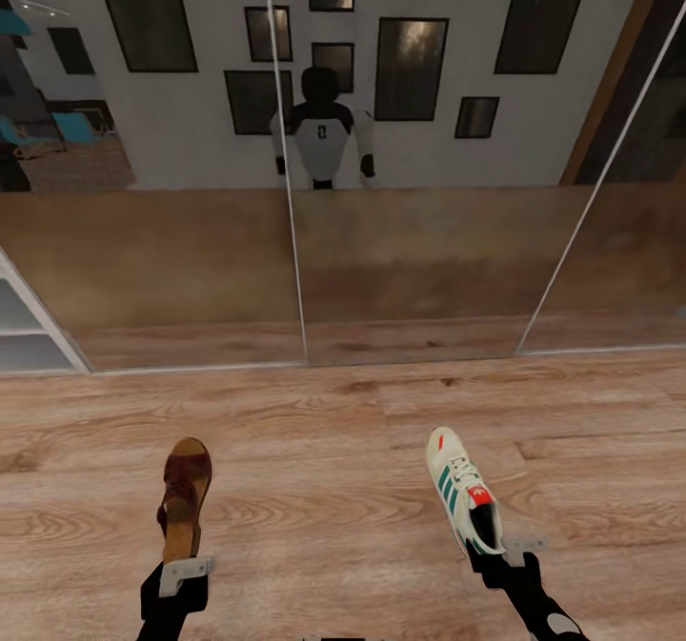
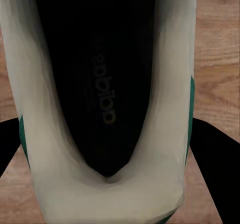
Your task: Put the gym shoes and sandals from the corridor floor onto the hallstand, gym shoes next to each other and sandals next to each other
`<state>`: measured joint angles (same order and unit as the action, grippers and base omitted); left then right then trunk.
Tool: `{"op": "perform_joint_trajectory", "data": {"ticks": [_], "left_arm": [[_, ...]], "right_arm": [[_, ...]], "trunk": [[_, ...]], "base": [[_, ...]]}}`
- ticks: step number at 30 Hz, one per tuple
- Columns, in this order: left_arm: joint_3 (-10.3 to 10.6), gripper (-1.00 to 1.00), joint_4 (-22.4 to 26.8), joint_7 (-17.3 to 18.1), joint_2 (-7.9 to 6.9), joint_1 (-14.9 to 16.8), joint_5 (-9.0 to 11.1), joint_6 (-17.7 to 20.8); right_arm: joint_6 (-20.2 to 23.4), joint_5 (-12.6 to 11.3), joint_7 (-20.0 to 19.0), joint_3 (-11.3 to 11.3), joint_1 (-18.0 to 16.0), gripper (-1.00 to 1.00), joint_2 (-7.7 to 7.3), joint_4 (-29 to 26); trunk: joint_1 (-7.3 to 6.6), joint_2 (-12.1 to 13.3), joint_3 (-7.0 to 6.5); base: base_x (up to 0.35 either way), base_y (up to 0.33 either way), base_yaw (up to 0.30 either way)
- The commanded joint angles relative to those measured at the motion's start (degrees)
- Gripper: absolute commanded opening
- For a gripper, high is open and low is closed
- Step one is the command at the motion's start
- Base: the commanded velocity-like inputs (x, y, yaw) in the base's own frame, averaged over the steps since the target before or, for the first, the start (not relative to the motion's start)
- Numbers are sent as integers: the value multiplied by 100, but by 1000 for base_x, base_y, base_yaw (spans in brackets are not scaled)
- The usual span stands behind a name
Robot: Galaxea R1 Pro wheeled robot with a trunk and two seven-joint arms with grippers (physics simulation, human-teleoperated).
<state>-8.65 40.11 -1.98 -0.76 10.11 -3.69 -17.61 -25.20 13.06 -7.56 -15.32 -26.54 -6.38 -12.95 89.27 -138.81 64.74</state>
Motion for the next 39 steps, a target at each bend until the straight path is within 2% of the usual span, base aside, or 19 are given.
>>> {"op": "perform_joint_trajectory", "data": {"ticks": [1, 9, 11, 12, 15, 18, 26, 39], "left_arm": [[-5, -100, -4, -22, 2, 3, -57, -15], [-13, -100, -2, -22, -9, 5, -62, -21], [-275, -100, 59, -22, -90, 0, -65, -23], [-526, -100, 75, -19, -106, 0, -58, -29], [-731, -100, 88, -10, -114, 0, -68, -60], [-732, -100, 10, 4, -42, 0, -124, -104], [-741, -100, -5, 40, -21, 0, -132, -113], [-752, -100, -74, 65, -17, 0, -129, -116]], "right_arm": [[-19, 38, -31, -50, -2, -100, 2, 3], [-20, 38, -34, -50, 0, -100, 5, 3], [-20, 38, -35, -50, 0, -100, 5, 3], [-20, 38, -35, -50, 4, -100, 5, 3], [-20, 38, -35, -50, 3, -100, 5, 3], [-20, 38, -35, -50, 7, -100, 5, 3], [-13, 42, -35, -50, 8, -100, 5, 3], [-11, 47, -37, -50, 12, -100, 5, 3]], "trunk": [[-1, -1, -2], [-1, -1, -51], [-1, -1, -64], [-1, -1, -70], [-1, -1, -88], [-1, -1, -106], [-1, -1, -156], [-1, -1, -235]], "base": [[0, 0, 217], [0, 0, 217], [0, 0, 217], [0, 0, 217], [0, 0, 217], [0, 0, 217], [24, 11, 217], [253, 176, 217]]}}
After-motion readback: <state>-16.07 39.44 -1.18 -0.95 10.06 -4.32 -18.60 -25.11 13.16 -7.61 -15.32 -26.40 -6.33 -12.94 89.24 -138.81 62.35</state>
